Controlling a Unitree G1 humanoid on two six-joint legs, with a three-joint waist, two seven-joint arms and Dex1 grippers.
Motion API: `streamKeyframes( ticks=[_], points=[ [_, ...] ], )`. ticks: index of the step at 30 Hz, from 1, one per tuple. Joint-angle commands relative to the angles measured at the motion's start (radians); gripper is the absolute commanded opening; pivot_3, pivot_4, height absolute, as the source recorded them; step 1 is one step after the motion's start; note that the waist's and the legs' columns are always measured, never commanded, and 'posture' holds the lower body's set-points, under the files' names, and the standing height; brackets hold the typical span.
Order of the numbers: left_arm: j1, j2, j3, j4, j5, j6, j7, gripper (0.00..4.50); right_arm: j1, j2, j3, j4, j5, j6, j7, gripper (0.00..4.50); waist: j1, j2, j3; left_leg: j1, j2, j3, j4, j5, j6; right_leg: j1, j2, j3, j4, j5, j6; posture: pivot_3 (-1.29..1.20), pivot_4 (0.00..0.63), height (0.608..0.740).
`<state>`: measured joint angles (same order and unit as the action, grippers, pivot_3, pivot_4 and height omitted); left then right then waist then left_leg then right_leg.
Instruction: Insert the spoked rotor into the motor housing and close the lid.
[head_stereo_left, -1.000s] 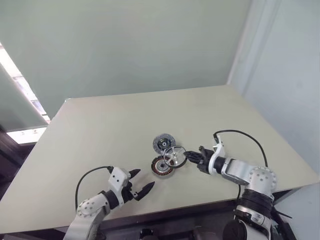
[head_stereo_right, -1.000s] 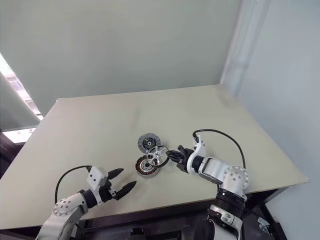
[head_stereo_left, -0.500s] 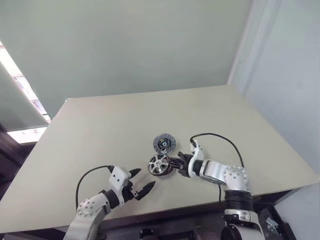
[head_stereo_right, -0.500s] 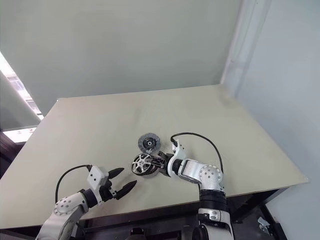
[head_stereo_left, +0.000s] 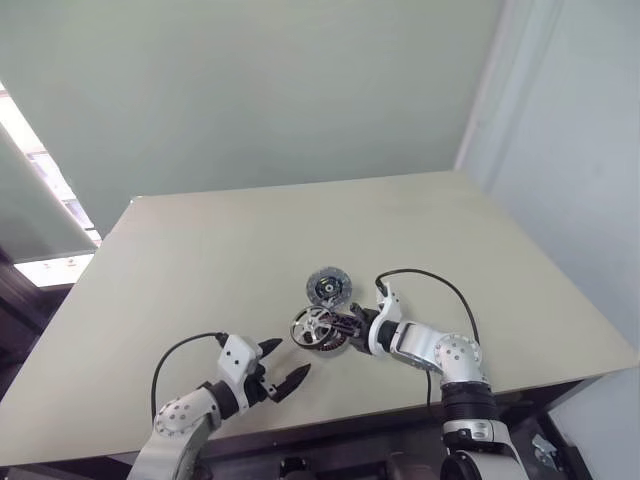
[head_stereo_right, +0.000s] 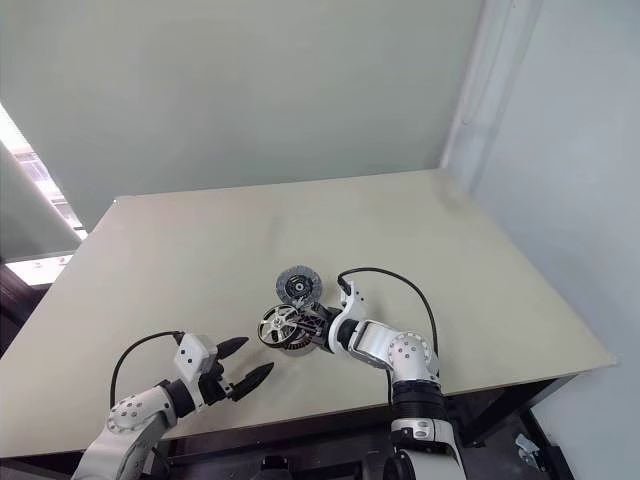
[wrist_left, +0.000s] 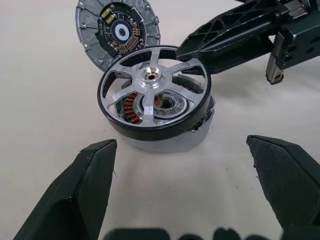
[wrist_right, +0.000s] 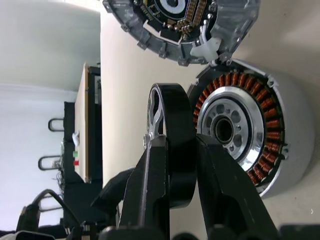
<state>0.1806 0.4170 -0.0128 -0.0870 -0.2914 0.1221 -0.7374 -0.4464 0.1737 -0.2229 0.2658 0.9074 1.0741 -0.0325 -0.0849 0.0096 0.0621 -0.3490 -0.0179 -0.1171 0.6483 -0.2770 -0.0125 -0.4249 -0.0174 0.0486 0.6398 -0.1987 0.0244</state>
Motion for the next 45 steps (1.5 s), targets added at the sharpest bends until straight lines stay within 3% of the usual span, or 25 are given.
streamKeyframes(
  ticks=[1,45],
  points=[
    [-0.013,-0.001,0.004,-0.037,-0.009,-0.01,-0.001,4.5,-0.043,0.097,0.0,-0.013,0.031,-0.025,0.015,0.4,0.0,0.0,0.0,0.0,0.0,0.0,0.0,0.0,0.0,0.0,0.0,0.0,0.0,0.0,0.0,0.0,0.0,0.74],
    [-0.037,-0.021,-0.013,-0.002,0.0,-0.024,-0.008,4.5,-0.014,0.002,0.002,-0.06,-0.038,-0.018,-0.006,0.4,0.0,0.0,0.0,0.0,0.0,0.0,0.001,0.0,0.0,0.0,0.0,0.0,0.001,0.001,0.001,0.0,0.0,0.74]
  ],
)
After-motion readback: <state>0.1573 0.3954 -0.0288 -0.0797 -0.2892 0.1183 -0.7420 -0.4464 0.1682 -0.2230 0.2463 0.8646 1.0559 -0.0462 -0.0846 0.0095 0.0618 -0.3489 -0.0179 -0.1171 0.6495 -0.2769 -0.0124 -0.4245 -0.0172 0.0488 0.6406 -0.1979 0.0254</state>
